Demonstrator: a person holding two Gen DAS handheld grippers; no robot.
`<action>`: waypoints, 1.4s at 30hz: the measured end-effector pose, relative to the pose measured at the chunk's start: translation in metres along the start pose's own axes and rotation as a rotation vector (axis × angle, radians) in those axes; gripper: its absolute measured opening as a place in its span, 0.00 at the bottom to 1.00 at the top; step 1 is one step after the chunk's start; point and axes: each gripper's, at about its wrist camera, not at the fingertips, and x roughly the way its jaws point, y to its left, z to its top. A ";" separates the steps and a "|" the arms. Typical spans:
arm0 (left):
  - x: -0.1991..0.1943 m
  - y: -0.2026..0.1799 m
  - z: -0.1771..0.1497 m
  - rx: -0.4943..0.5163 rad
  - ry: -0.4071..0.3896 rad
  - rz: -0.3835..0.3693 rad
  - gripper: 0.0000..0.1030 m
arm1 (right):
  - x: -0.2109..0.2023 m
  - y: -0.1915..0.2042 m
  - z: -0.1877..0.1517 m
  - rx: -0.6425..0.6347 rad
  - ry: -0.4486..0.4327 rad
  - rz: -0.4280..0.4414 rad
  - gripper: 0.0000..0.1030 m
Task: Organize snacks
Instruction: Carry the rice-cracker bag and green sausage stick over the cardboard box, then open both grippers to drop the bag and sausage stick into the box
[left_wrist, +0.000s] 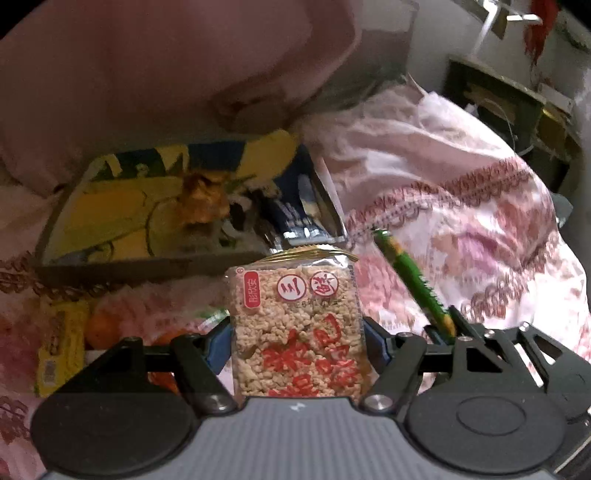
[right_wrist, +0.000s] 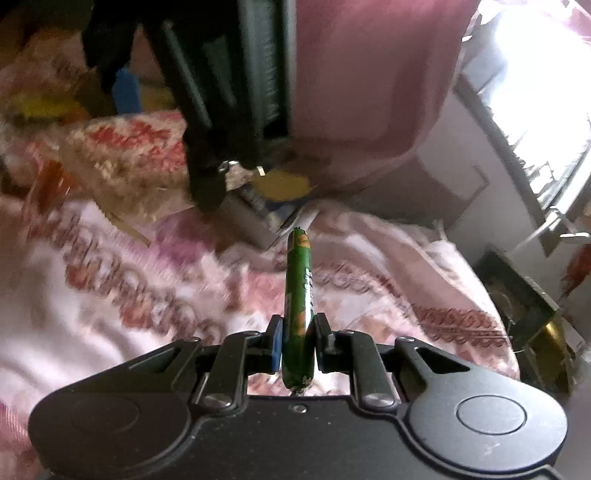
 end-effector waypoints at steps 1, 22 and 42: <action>-0.002 0.002 0.003 -0.004 -0.012 0.008 0.72 | 0.000 -0.003 0.001 0.012 -0.015 -0.009 0.18; 0.040 0.082 0.078 -0.120 -0.182 0.162 0.72 | 0.065 -0.011 0.077 0.128 -0.244 -0.093 0.18; 0.118 0.119 0.095 -0.279 -0.118 0.275 0.73 | 0.135 0.000 0.104 0.342 -0.072 0.240 0.19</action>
